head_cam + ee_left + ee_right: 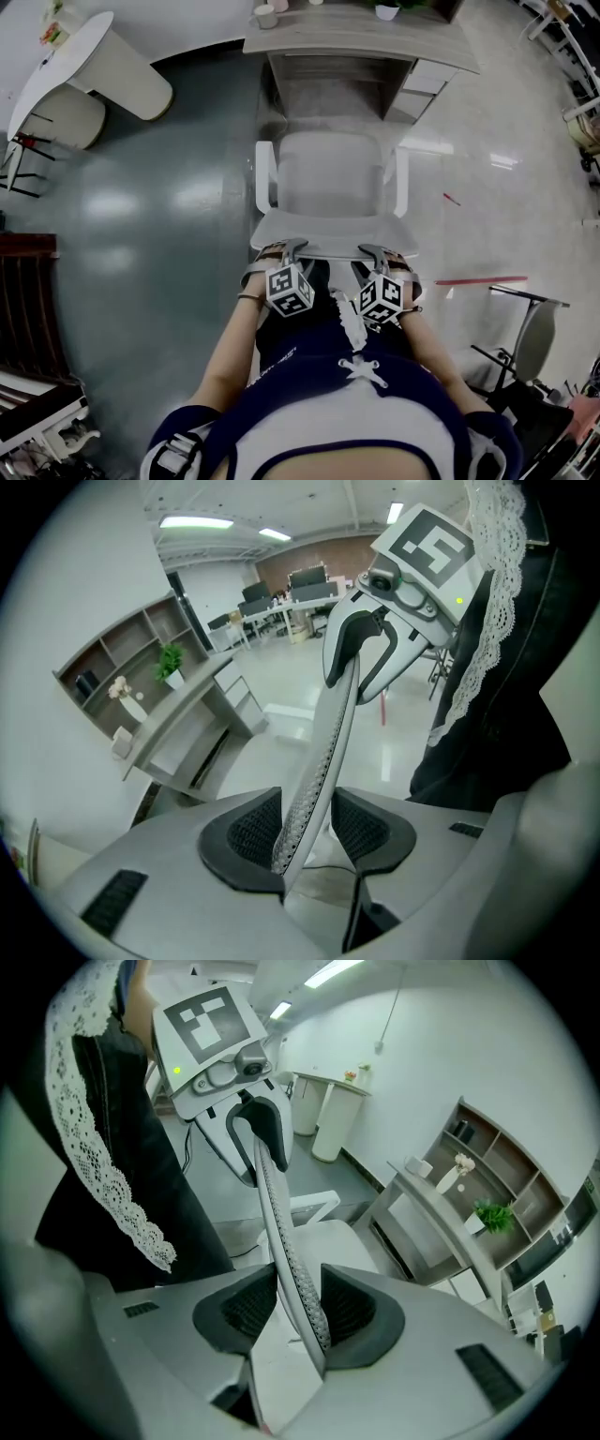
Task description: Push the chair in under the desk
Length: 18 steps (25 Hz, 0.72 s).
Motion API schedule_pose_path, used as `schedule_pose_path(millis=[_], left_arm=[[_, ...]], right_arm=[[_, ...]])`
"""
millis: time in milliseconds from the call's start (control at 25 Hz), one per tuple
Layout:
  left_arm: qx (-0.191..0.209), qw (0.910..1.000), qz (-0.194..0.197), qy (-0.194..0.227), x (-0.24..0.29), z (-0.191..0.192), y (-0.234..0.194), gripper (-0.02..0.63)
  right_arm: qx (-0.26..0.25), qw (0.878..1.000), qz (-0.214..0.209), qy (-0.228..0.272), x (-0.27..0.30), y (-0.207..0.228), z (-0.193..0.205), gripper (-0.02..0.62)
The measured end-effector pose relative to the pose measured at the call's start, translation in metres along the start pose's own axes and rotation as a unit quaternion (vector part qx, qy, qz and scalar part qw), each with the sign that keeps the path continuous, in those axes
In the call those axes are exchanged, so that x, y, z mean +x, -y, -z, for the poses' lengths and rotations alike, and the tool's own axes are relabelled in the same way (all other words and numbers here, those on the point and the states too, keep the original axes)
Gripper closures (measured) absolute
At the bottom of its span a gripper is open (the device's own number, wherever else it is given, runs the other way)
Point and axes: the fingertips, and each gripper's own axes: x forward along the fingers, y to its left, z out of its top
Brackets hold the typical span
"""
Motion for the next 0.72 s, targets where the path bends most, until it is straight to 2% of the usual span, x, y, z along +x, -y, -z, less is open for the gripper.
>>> schedule_pose_path(millis=[360, 720], left_arm=[[-0.008, 0.9999, -0.005, 0.014, 0.009, -0.006, -0.023, 0.434], [-0.011, 0.9997, 0.006, 0.023, 0.013, -0.011, -0.04, 0.434]], right_arm=[[0.005, 1.0, 0.0, -0.009, 0.012, 0.022, -0.002, 0.469], [0.008, 1.0, 0.001, -0.012, 0.019, 0.04, -0.004, 0.469]])
